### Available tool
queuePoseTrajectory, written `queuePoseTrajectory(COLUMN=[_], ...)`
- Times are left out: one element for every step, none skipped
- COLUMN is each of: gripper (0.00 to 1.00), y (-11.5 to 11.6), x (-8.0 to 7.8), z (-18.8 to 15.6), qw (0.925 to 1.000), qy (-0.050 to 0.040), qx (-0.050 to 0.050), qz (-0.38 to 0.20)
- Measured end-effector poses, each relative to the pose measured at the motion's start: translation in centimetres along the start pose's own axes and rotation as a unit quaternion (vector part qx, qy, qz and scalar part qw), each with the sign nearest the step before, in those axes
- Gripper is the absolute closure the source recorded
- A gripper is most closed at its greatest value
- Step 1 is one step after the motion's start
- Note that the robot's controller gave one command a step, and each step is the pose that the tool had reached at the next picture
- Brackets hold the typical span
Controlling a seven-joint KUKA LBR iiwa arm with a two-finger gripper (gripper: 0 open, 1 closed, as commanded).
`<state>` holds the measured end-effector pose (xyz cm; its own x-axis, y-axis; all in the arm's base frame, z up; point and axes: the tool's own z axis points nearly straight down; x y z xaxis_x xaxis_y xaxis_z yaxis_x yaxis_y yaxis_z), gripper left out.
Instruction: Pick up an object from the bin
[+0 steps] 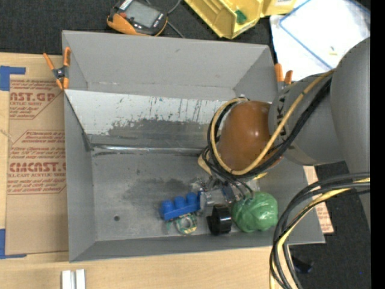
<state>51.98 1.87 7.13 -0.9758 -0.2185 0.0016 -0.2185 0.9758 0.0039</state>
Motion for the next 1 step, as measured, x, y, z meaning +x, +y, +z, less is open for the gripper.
queuePoseTrajectory(gripper=[1.00], y=[0.22], x=[0.19], z=[-0.02], qw=[1.0000], qy=[0.0009], qx=[0.000], qz=[-0.001])
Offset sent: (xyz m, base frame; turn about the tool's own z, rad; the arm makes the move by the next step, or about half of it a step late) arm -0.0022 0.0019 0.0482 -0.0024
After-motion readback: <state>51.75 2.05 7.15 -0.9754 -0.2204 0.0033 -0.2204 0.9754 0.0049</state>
